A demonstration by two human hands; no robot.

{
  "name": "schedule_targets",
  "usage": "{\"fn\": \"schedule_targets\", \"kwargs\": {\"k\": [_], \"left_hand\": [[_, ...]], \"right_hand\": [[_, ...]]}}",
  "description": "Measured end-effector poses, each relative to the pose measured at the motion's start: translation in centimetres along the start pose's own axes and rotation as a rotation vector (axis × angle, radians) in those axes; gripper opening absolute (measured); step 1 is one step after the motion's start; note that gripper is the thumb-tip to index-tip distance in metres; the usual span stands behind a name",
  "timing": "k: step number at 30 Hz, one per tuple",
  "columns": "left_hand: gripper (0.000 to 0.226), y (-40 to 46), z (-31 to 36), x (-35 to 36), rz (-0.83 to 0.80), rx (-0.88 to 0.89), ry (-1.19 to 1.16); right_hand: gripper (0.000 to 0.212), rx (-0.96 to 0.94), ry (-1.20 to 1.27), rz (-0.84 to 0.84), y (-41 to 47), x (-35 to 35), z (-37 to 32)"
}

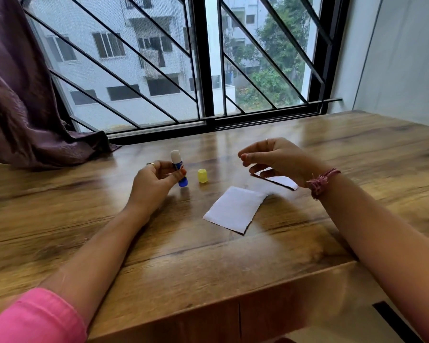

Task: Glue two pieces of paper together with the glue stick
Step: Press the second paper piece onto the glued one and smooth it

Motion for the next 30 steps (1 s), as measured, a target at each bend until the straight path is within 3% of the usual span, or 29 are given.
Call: {"fn": "schedule_targets", "kwargs": {"k": [11, 22, 28, 30], "left_hand": [[0.029, 0.1, -0.5, 0.3, -0.023, -0.027, 0.068], [0.036, 0.1, -0.6, 0.1, -0.04, -0.071, 0.064], [0.055, 0.2, -0.8, -0.5, -0.048, -0.113, 0.077], [0.067, 0.2, -0.5, -1.2, 0.017, -0.104, 0.077]], "right_hand": [[0.008, -0.034, -0.272, 0.179, 0.3, -2.1, 0.3], [0.01, -0.043, -0.364, 0.184, 0.5, -2.4, 0.7], [0.009, -0.026, -0.315, 0.197, 0.6, -3.0, 0.8], [0.01, -0.04, -0.336, 0.228, 0.5, -3.5, 0.7]]}}
Point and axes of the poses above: each hand's wrist, its own y-axis towards the middle knuckle, its own x-axis out of the palm, z = x × y, the point moved 6 cm from there along y, towards the middle knuckle, and after that the axes turned 2 degrees about -x, right-handed, at the moved point
